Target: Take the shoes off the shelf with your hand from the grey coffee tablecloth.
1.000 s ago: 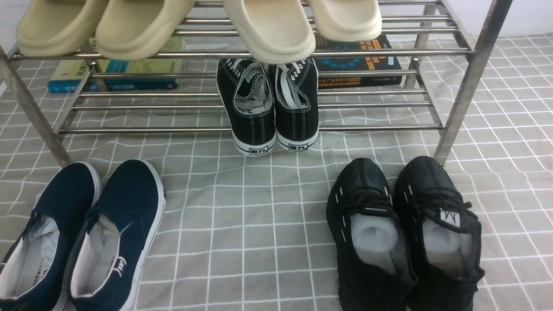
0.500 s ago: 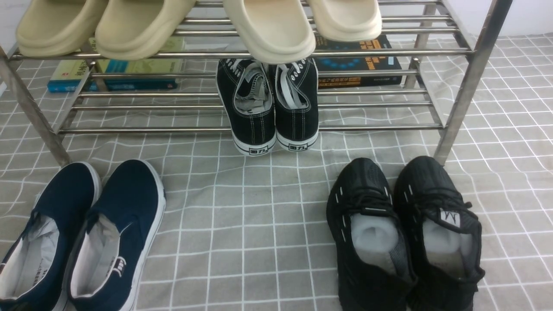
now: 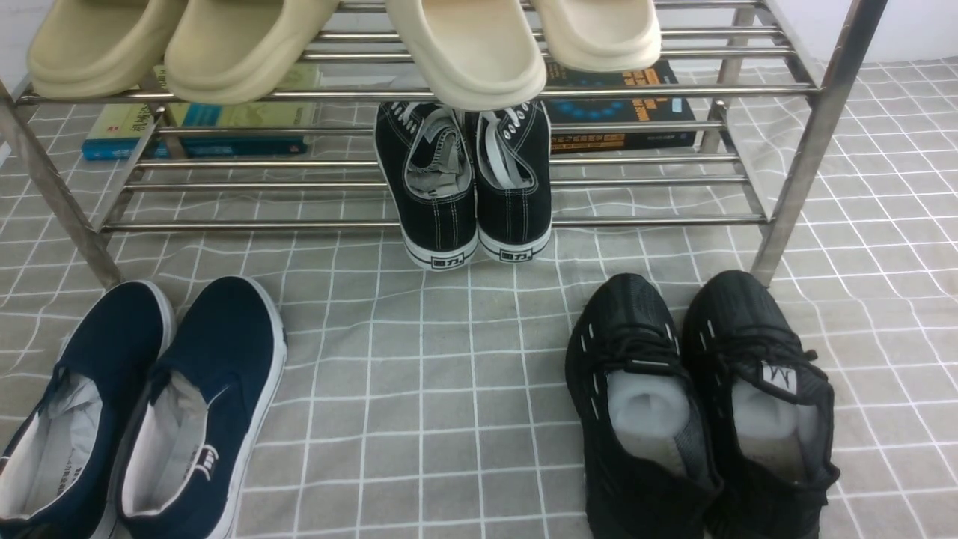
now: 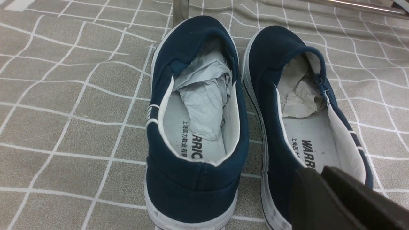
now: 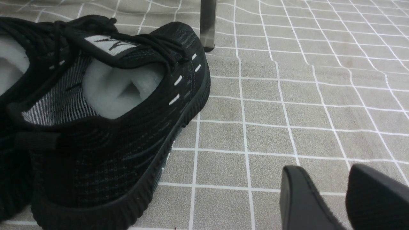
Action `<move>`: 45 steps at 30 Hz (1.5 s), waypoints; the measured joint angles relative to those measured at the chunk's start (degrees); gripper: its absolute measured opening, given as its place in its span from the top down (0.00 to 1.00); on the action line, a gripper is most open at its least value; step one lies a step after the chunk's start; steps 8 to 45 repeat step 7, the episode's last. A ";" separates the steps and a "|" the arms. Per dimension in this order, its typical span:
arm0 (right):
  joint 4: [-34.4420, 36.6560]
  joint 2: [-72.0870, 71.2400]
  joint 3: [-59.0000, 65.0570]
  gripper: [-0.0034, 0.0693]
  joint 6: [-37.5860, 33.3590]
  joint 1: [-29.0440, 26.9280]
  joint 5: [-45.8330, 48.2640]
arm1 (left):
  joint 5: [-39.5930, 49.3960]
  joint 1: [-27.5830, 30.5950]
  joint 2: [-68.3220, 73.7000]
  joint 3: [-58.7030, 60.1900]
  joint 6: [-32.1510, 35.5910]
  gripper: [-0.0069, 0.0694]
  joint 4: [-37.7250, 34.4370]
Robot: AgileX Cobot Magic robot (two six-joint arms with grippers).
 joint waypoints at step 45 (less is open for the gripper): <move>0.00 0.00 0.00 0.62 0.00 0.00 0.00 | 0.00 0.00 0.00 0.00 0.00 0.81 -0.02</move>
